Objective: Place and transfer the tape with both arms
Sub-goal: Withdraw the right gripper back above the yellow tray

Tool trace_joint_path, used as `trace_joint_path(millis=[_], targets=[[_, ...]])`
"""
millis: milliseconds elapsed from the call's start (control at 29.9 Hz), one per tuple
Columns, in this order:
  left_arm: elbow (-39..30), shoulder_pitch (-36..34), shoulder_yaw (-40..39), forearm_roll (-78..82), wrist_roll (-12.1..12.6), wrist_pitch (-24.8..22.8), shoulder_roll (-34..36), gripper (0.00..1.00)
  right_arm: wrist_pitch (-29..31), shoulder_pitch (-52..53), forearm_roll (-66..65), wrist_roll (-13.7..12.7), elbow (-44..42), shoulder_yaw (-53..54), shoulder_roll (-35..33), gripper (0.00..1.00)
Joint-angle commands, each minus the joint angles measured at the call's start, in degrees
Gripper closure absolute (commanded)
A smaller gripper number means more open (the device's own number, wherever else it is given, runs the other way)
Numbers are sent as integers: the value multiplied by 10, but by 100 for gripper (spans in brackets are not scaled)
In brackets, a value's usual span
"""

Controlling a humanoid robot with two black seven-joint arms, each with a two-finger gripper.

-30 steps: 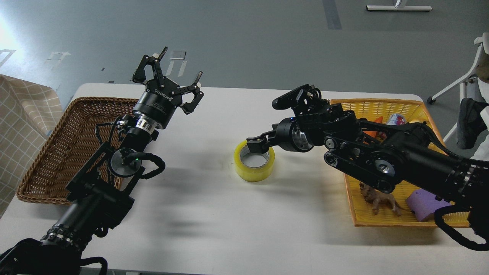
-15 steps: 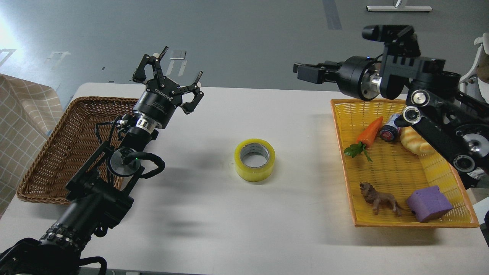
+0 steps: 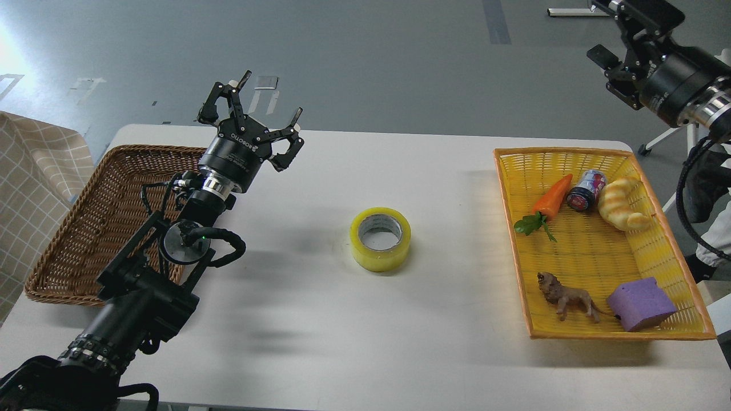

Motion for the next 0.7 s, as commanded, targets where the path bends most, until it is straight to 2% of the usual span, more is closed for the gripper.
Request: trace_joint_path(millis=[0, 200, 468, 668], targets=[[-1, -1, 0, 0, 0, 0, 2, 2, 0, -10, 95, 0, -50, 53, 33, 4], [-24, -1, 1, 0, 2, 0, 7, 2, 0, -11, 251, 0, -98, 88, 57, 0], [-33, -2, 1, 3, 3, 0, 11, 2, 0, -18, 312, -1, -104, 87, 107, 0], [-33, -1, 2, 8, 3, 0, 20, 2, 0, -34, 426, -9, -103, 78, 135, 0]])
